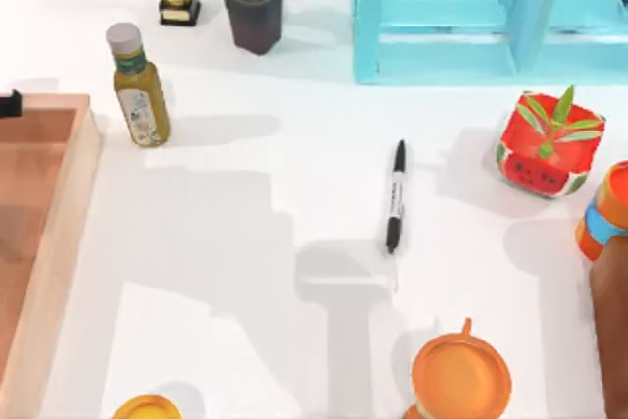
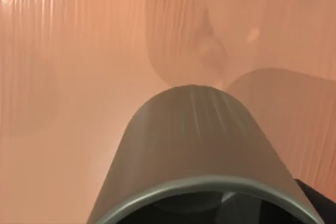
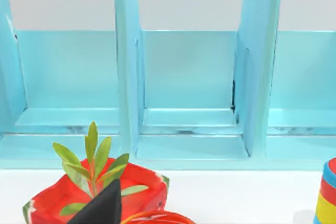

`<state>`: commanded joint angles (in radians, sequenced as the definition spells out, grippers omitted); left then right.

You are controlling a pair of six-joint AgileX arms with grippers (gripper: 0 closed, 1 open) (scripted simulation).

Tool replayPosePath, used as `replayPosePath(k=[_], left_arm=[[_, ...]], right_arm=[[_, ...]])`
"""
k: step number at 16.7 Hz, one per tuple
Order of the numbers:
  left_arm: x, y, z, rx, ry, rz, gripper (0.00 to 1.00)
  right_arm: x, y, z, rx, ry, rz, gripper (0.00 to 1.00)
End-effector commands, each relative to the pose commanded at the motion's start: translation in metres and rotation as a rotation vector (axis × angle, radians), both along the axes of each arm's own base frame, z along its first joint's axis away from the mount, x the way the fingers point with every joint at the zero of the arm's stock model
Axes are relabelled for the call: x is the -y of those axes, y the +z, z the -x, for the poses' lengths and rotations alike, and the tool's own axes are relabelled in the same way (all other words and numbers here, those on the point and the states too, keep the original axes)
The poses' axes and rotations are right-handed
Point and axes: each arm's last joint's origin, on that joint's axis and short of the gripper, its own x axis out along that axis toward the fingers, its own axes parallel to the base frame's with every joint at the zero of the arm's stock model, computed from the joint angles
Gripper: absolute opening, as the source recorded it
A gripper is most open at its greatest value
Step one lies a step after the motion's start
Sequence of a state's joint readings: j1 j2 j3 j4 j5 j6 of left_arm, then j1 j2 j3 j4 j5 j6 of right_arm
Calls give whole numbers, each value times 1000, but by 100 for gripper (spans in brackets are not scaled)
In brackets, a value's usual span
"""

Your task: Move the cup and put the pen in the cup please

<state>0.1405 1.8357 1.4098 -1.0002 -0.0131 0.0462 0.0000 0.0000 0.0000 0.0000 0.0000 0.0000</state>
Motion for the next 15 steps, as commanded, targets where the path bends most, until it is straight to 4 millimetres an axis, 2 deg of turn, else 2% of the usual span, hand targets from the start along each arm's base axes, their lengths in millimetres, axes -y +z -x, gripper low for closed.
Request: replayPosePath(k=[2,4,7,9,11,15], left_arm=[[22,22,-3,2,11,10,0],[53,42,0,-40,-8,22,0],[102,69,16,-109,-70,27,0],[125,82,28,-133,-108,25,0],[134,88,35,-143,-125,23,0],[134,86,33,-150,-123,23,0]], right_arm=[[0,0,0,0,0,0,100],[0,0,0,0,0,0,100],[0,0,0,0,0,0,100],[0,0,0,0,0,0,100],[0,0,0,0,0,0,100],[0,0,0,0,0,0,100]])
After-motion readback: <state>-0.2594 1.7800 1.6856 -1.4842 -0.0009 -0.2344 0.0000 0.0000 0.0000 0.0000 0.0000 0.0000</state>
